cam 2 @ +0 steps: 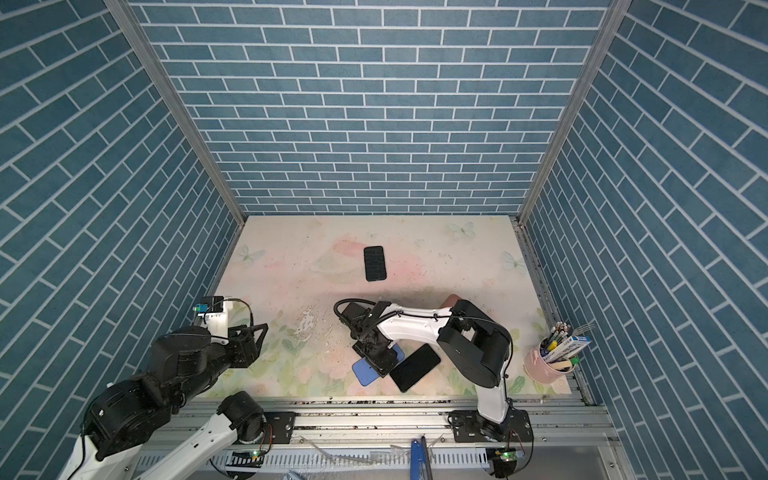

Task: Put the phone into the phone case
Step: 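Lower the right gripper onto the blue phone and grasp its end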

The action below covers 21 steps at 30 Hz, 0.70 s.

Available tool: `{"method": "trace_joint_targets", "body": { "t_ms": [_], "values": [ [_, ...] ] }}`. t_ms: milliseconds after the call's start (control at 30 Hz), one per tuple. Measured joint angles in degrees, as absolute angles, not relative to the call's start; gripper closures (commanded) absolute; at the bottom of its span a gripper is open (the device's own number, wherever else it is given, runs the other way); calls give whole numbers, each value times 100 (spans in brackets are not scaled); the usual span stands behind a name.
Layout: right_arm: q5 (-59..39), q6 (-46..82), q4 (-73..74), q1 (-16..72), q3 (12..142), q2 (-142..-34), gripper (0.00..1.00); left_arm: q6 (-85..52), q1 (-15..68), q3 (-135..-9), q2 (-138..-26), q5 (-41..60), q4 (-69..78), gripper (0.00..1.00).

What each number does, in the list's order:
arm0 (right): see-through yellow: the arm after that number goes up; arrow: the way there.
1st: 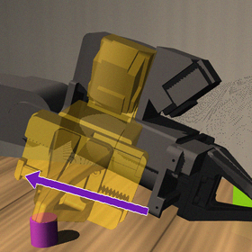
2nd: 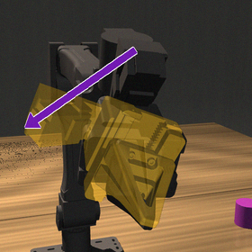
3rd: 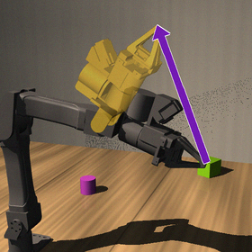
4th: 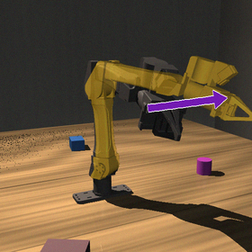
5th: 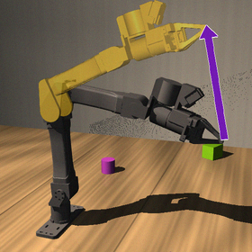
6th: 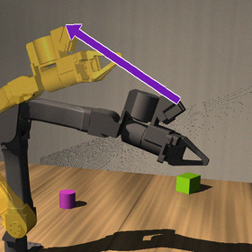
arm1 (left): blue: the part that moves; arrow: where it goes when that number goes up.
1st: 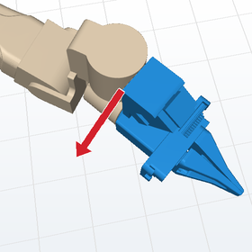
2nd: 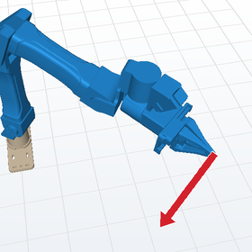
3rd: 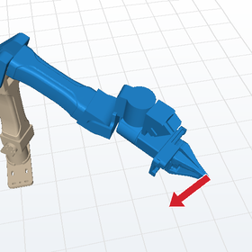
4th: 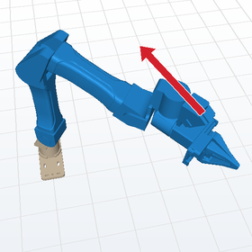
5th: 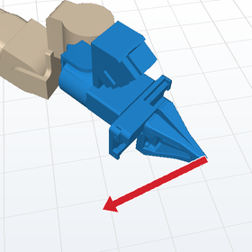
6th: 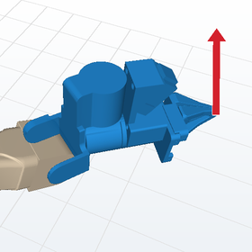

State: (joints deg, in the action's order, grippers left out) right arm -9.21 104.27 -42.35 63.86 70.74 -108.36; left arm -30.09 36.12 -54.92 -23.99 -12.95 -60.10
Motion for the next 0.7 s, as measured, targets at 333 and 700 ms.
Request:
{"method": "trace_joint_targets", "body": {
  "t_ms": [333,700],
  "values": [
    [-421,9050,-4652,6298,7677,-11198,23,-3009,3610,-5492,-2392,-1280,-6010,43],
    [93,6611,-5037,5621,7701,-10967,22,-3004,3610,-5492,-2373,-1278,-6010,43]
  ]
}}
